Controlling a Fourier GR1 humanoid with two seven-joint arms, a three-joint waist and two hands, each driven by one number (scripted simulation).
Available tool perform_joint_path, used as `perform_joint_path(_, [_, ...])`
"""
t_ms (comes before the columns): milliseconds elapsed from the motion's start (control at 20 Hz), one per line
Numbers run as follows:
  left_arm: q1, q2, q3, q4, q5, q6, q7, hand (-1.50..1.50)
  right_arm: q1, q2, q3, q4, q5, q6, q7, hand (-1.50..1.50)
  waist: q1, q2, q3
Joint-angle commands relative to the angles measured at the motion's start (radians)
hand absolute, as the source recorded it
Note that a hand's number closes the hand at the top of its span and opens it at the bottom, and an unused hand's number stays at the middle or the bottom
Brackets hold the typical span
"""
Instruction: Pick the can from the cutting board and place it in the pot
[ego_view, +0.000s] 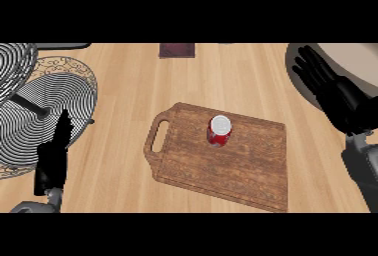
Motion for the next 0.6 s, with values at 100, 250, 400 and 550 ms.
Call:
perform_joint_path(100, [-0.084,-0.006,0.027,-0.119,0.062,-0.051,-0.025,0.0,-0.07,-0.037,-0.105,0.034,-0.098,0.13,-0.065,1.5,0.018,-0.014,-0.009])
perform_joint_path(250, [-0.177,0.011,0.098,-0.209,0.146,-0.104,-0.056,0.0,-0.105,-0.077,-0.18,0.012,-0.183,0.224,-0.129,1.5,0.015,-0.018,-0.008])
perform_joint_path(400, [-0.164,-0.046,0.056,-0.195,0.167,-0.112,-0.048,0.0,-0.013,-0.196,-0.123,0.038,0.254,-0.068,-0.134,-1.5,-0.007,-0.015,-0.011])
perform_joint_path(550, [-0.159,-0.029,0.093,-0.176,0.204,-0.169,-0.071,0.0,0.123,-0.163,-0.064,0.007,0.36,-0.028,-0.396,-1.5,0.01,-0.015,-0.009])
